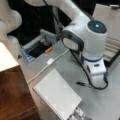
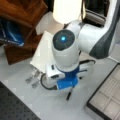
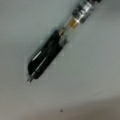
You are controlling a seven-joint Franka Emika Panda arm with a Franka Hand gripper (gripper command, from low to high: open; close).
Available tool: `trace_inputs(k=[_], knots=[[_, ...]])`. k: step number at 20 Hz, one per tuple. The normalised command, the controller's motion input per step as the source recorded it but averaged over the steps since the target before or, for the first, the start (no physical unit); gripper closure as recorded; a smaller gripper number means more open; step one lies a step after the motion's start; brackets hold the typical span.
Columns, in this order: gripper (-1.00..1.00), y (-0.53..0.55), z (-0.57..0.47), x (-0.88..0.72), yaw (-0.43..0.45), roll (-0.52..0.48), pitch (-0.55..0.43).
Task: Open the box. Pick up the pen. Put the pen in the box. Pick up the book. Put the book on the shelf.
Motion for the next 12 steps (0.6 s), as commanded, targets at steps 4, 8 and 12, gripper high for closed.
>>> trace_inputs(k=[4,8,12], knots=[[-1.0,0.0,-0.26,-0.05,-0.06,-0.025,-0.166],[-1.0,-0.02,-0.23,-0.07,-0.066,-0.058,-0.173],[-1.0,-0.02,-0.19,-0.1,-0.075,-0.076,-0.166]])
